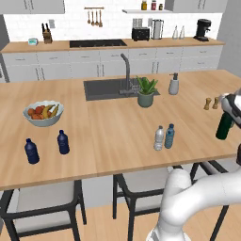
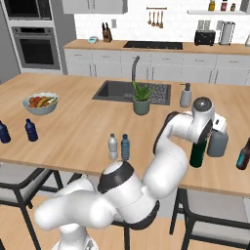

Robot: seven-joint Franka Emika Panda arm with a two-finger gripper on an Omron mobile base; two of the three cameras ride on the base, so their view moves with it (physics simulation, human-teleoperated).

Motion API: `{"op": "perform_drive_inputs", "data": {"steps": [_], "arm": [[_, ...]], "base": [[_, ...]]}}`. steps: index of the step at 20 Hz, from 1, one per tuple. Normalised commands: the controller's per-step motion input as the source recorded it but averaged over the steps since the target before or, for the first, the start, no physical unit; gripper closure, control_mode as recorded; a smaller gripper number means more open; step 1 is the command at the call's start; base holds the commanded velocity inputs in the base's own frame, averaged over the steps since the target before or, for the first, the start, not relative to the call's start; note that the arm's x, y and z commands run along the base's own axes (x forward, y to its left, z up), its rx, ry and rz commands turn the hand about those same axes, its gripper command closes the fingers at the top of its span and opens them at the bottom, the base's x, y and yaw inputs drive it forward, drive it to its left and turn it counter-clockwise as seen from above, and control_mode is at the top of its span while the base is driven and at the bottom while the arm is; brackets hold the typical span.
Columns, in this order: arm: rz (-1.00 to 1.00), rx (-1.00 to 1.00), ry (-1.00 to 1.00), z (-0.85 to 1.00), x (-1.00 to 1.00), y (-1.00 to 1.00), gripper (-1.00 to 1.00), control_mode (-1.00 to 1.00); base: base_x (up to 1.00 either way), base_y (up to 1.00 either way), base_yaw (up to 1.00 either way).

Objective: Move the plastic bottles in the middle to the plastics group, and the glass bottles in the middle to the glass group.

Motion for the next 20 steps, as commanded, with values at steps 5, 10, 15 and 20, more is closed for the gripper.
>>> {"op": "perform_drive_inputs", "data": {"steps": [5,10,15,20], "arm": [[0.04,0.0,-0.08,0.58,-0.14,0.03,-1.0,-1.0],[0.1,-0.02,0.14,0.57,-0.42,0.51,-1.0,-1.0],[0.15,-0.25,0.21,0.24,-0.57,0.83,-1.0,-1.0],[0.15,-0.18,0.26,0.04,-0.34,0.99,-1.0,-1.0]], "base": [[0.0,0.0,0.0],[0.0,0.0,0.0],[0.0,0.0,0.0],[0.0,0.0,0.0]]}}
